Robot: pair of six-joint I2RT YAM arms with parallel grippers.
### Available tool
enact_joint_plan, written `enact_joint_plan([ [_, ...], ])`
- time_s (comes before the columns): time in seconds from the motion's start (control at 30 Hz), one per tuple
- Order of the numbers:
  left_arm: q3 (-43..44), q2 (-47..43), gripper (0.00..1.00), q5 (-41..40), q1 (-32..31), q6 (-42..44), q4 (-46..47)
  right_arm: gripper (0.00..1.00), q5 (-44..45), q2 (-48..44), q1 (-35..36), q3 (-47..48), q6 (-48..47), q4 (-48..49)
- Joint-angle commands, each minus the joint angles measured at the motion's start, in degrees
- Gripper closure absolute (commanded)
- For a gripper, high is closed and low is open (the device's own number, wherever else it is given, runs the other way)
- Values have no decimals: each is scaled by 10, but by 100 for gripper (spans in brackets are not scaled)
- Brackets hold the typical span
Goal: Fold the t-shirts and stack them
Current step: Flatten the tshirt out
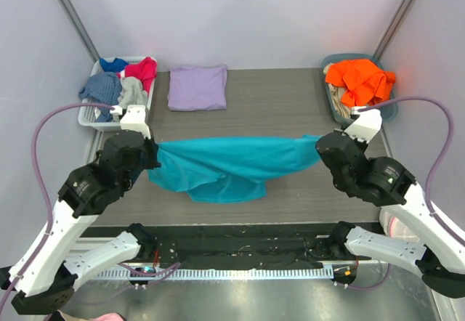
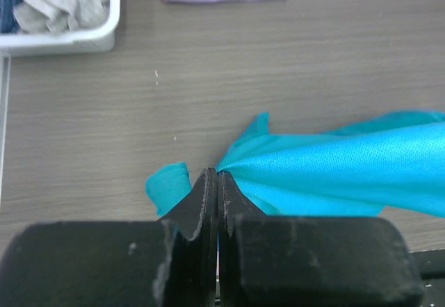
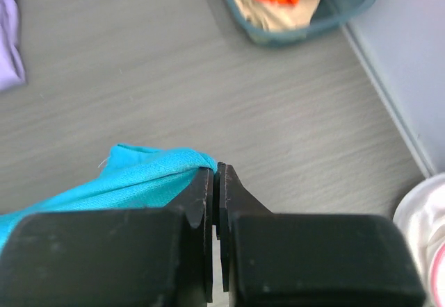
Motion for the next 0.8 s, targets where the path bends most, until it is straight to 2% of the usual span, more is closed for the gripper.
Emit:
enact_joint_plan([
  [0.0,67,16,100,-20,-2,33,-8,99,74,-3,-4,77,-92,56],
  [0.27,189,70,100,3,-1,89,3,99,96,21,-3,203,-265,170],
  [0.43,252,113,100,12,-1,123,13,99,99,46,-4,247,-358,229],
  [0.67,310,148,100,22,-1,146,19,99,93,60,-4,271,-419,300],
  [0.77,319,151,100,30,-1,146,13,99,86,58,-4,276,-423,301],
])
